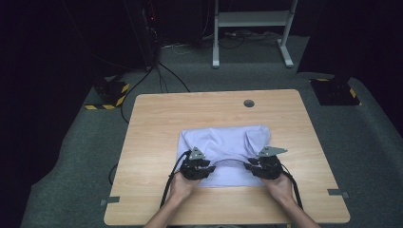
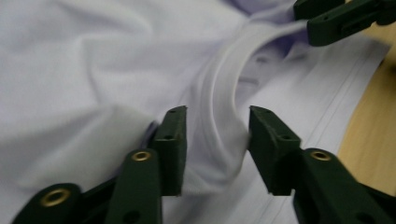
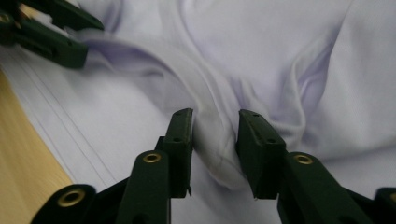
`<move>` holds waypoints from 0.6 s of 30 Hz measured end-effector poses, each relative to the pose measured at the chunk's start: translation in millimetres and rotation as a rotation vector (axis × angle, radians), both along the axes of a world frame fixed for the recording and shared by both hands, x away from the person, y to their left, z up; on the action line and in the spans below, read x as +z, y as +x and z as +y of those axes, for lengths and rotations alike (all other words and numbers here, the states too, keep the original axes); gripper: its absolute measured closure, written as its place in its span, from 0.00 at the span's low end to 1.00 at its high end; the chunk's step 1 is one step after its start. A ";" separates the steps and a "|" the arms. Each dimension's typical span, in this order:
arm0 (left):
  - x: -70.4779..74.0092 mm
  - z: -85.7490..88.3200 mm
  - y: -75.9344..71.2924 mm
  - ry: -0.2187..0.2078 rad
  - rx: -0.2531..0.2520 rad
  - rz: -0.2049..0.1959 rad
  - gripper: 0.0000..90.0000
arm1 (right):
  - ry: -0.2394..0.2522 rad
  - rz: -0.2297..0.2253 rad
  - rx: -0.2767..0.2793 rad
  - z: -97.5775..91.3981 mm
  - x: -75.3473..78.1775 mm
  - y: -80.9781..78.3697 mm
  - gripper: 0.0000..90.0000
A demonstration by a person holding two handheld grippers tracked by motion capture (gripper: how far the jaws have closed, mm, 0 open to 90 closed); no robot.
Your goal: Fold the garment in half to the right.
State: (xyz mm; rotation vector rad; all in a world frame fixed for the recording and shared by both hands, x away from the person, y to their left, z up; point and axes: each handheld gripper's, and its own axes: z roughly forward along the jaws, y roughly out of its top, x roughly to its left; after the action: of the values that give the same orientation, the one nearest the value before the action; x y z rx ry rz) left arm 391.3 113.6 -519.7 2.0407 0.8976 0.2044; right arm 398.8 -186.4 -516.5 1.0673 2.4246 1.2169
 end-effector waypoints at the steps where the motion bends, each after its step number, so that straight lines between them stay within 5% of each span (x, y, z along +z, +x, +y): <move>1: 4.5 0.8 1.0 -0.027 0.000 -0.007 0.61 | 0.026 -0.010 0.000 -0.1 4.4 0.2 0.68; 3: 14.1 2.4 3.8 -0.073 0.010 -0.025 0.55 | 0.057 -0.035 0.004 1.8 12.6 1.7 0.64; 8: 28.6 -3.3 18.4 -0.100 0.074 -0.042 0.45 | 0.077 -0.056 -0.026 14.5 20.8 13.3 0.62; 11: 25.9 -15.8 27.7 -0.062 0.092 -0.043 0.43 | 0.042 -0.052 -0.047 25.8 17.2 23.0 0.62; 18: 1.7 -38.1 43.2 0.060 0.111 0.028 0.39 | -0.080 -0.003 -0.087 43.8 -6.0 38.5 0.60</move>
State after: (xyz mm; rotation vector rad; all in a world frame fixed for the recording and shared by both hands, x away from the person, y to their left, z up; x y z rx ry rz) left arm 434.6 75.5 -518.0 2.0544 1.0349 0.2668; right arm 437.3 -142.6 -522.5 1.1336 2.3760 1.0847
